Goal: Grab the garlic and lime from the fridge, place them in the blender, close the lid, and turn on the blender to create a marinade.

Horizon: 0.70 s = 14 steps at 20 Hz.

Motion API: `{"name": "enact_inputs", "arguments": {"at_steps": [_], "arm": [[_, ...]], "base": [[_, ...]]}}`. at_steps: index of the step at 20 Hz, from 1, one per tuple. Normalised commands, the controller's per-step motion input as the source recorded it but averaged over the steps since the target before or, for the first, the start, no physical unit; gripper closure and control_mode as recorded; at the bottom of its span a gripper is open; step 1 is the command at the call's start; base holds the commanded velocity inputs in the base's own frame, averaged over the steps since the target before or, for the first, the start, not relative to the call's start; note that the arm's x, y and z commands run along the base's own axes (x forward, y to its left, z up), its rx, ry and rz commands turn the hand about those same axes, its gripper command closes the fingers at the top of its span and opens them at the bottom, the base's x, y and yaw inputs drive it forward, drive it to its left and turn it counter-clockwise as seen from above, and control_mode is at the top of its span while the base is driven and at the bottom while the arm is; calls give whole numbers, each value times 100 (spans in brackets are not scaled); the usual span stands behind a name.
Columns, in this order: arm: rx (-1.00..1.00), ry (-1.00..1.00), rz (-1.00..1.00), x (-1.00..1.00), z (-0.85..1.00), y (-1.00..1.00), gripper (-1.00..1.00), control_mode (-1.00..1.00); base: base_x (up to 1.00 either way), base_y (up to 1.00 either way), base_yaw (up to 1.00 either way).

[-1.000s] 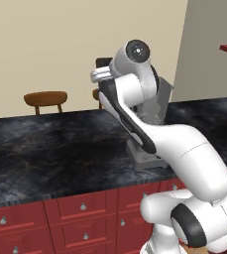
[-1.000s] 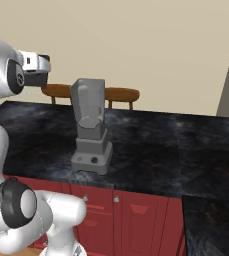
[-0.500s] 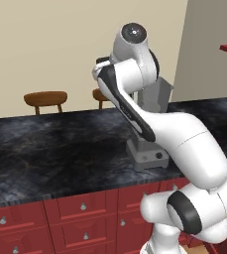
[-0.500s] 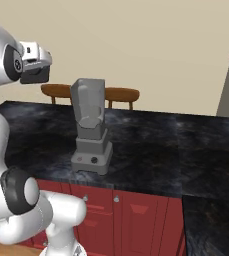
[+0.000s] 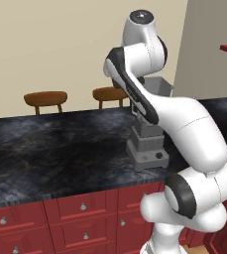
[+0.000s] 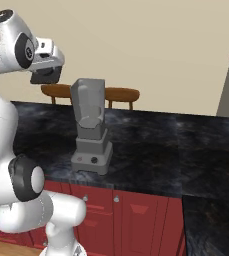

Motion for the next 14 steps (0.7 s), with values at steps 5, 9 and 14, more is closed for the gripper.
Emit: {"name": "enact_inputs", "arguments": {"at_steps": [5, 9, 14], "arm": [[0, 23, -8, 12, 12, -63, 100, -100], [-3, 25, -7, 2, 0, -48, 100, -100], [-1, 2, -5, 1, -2, -14, 100, -100]], "base": [[0, 0, 0], [0, 0, 0], [0, 0, 0]]}}
